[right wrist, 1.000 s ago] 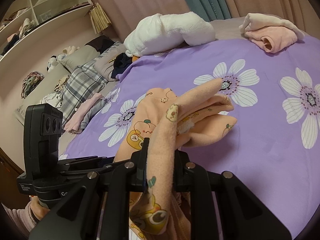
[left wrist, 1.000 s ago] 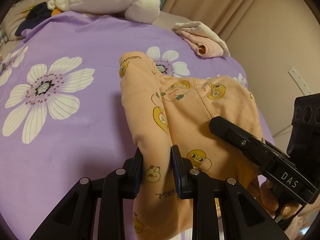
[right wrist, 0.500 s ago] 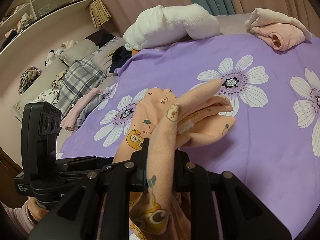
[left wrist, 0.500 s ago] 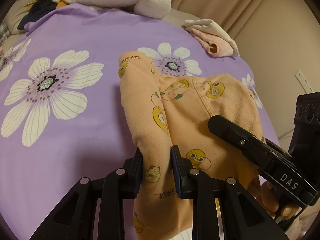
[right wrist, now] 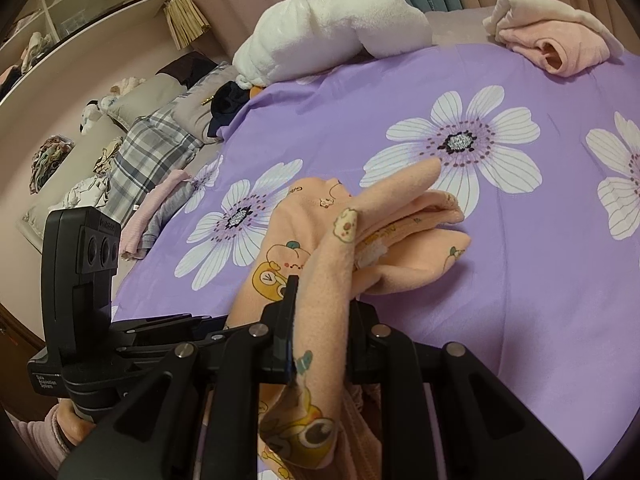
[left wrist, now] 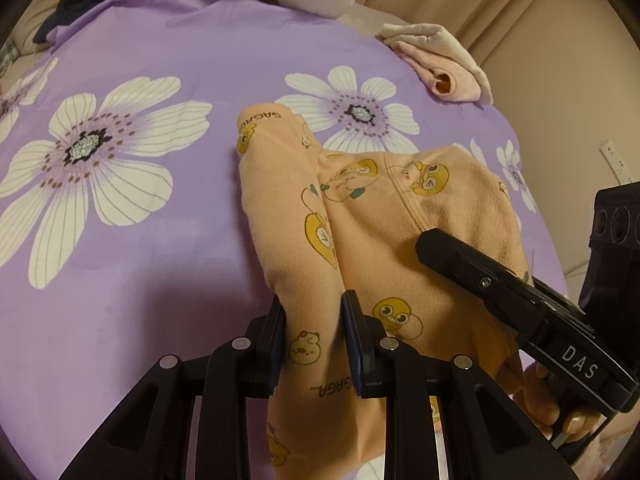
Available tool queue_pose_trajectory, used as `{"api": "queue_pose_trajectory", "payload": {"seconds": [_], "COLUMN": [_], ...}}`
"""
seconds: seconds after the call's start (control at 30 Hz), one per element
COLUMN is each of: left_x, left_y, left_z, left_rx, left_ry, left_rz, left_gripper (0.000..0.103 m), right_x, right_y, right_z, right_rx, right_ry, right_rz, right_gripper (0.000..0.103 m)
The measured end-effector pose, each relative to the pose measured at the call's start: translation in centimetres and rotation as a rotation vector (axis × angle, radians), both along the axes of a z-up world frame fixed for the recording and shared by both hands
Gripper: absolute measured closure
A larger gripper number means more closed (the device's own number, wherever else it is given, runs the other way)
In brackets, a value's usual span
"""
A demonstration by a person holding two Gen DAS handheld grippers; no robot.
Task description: Fold small clothes
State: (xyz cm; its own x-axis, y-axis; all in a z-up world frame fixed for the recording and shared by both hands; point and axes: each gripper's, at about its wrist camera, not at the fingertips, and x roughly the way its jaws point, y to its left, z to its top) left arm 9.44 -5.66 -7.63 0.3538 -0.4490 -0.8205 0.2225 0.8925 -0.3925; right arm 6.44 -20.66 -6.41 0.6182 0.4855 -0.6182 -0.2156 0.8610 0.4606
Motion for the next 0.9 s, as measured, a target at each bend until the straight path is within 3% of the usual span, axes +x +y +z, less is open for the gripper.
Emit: {"api": "queue_pose_trajectory", "payload": {"seconds": [0.9], "left_x": [0.5], "left_y": [0.8], "left_z": [-1.5], "left_rx": [0.026], "left_ry": [0.039], "left_rz": [0.020], "left_gripper": [0.078], "right_x": [0.5], "right_y": [-2.5], "right_z": [-2.9], "right_rx": [0.015], "right_ry": [0.089], "right_rz": [-0.078], "right_gripper": [0.082]}}
